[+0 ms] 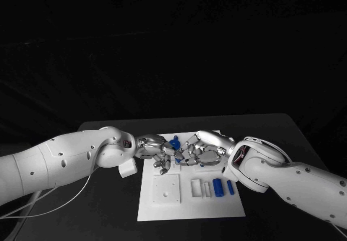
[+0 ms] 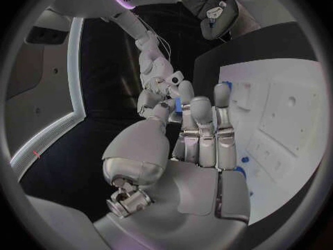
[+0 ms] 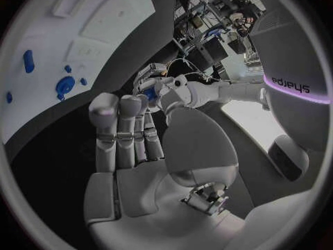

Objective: Assemble the parts on the task board

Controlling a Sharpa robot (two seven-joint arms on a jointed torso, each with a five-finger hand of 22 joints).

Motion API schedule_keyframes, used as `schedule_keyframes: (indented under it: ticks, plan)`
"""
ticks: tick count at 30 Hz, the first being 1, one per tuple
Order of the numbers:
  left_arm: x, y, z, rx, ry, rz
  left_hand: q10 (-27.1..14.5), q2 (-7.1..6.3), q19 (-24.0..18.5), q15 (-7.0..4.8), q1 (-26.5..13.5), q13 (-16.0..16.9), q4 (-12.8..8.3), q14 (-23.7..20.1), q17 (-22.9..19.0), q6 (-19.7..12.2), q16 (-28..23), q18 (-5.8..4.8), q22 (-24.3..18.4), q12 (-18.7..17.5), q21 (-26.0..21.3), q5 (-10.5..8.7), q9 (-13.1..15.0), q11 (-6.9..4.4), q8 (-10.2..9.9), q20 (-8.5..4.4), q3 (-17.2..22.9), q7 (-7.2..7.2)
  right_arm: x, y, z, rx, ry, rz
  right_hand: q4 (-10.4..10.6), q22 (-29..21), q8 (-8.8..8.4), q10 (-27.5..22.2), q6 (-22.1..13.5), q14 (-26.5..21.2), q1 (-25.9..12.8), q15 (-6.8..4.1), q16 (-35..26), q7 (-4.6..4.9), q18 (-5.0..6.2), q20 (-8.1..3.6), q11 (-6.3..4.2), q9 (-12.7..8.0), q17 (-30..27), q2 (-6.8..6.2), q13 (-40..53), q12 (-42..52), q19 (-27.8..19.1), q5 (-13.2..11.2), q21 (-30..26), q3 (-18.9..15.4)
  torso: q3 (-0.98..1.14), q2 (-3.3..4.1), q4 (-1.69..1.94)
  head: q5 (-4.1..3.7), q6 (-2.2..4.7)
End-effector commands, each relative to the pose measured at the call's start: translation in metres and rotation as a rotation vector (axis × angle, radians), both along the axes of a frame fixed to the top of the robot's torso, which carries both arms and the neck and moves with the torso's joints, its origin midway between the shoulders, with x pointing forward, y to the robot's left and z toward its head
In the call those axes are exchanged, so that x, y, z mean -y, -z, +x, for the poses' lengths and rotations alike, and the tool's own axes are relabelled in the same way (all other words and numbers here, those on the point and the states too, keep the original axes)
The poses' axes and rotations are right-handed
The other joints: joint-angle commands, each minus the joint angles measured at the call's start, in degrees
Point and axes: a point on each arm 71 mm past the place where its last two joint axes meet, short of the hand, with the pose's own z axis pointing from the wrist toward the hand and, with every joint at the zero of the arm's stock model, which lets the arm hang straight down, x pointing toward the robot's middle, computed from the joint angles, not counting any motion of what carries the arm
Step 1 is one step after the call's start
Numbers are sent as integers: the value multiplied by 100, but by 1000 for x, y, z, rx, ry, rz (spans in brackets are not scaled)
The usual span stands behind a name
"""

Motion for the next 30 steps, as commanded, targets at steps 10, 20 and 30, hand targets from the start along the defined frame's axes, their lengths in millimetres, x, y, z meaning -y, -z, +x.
schedule_keyframes:
  ticks: [10, 20, 30]
  plan:
    - [2, -3, 0, 10, -6, -21, -40, 39, -33, 3, 59, -13, -676, -26, -20, 19, 2, -3, 102, 13, 3, -95, -34, -10, -34, -3, 631, -27, -1, 1, 1, 27, 34, 1, 22, 577, -11, 69, 633, 83, 37, -102, 49, -210, -75, -122, -140, 72, 47, 109, 34, 1, 43, -318, 112, 260, 0, -2, 2, -5, -3]
    - [2, -3, 1, 10, -29, -24, -55, 60, 26, 6, 88, -18, -418, -17, -59, 36, -21, -44, 72, 7, -121, -752, -194, -15, -148, 5, 217, -69, 1, 0, 4, 47, 90, -8, -14, 596, -11, 185, 847, 176, -61, -154, 85, -311, -116, -183, -201, 196, 117, 36, 174, -24, 85, -500, 226, 569, -3, -3, 0, -18, 4]
    - [4, -3, 1, 2, -35, -28, -81, -65, 92, 14, 318, -65, -166, -15, -73, 99, -33, -60, 76, -77, -266, -1014, -651, -2, -299, 10, -173, -69, 2, 2, 6, 50, 129, -40, 95, 594, -13, 217, 855, 201, -152, -161, 71, -320, -118, -191, -207, 196, 132, -47, 224, -54, 98, -489, 227, 537, -3, -3, -3, -29, 1]
